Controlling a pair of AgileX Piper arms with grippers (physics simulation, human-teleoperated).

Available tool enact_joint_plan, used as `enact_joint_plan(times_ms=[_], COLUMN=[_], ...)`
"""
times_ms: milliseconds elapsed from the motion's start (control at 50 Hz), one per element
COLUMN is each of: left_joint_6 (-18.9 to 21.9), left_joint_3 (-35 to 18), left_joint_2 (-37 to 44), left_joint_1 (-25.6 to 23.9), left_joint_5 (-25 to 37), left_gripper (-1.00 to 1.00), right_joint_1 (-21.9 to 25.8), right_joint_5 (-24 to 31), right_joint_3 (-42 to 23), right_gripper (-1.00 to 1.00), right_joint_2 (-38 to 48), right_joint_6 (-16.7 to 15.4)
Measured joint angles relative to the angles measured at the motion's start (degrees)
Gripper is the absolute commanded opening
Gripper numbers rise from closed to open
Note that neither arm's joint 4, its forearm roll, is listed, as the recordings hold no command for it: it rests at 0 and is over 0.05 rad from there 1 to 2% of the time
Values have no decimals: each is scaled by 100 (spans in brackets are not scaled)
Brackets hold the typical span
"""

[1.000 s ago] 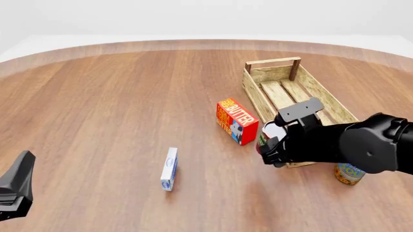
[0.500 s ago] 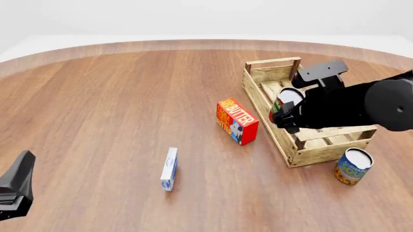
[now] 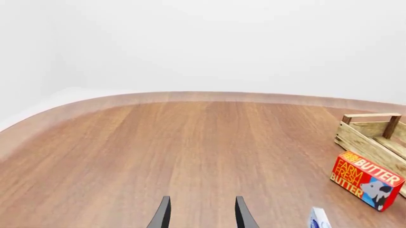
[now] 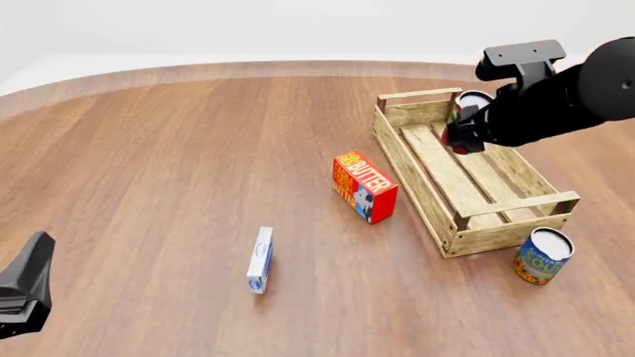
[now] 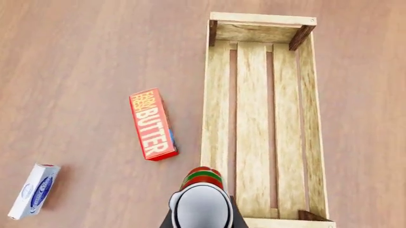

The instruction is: Pick up the tomato sauce, and put it in the wooden tray.

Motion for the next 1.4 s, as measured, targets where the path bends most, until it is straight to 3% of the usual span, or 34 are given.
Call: enact_joint_plan(times_ms=[680,1400], left_joint_6=[-54,-47], left_joint_3=[6,22], left_joint_2=[151,273], left_joint_1=[60,92], left_joint_5=[-126,-235], left_gripper=[100,100], right_joint_1=[-691,-1075], right_joint_5=[194,-307], right_joint_3=[-1385,-1233], right_gripper=[-100,-100], right_joint_2=[1827,2458], right_joint_6=[169,451])
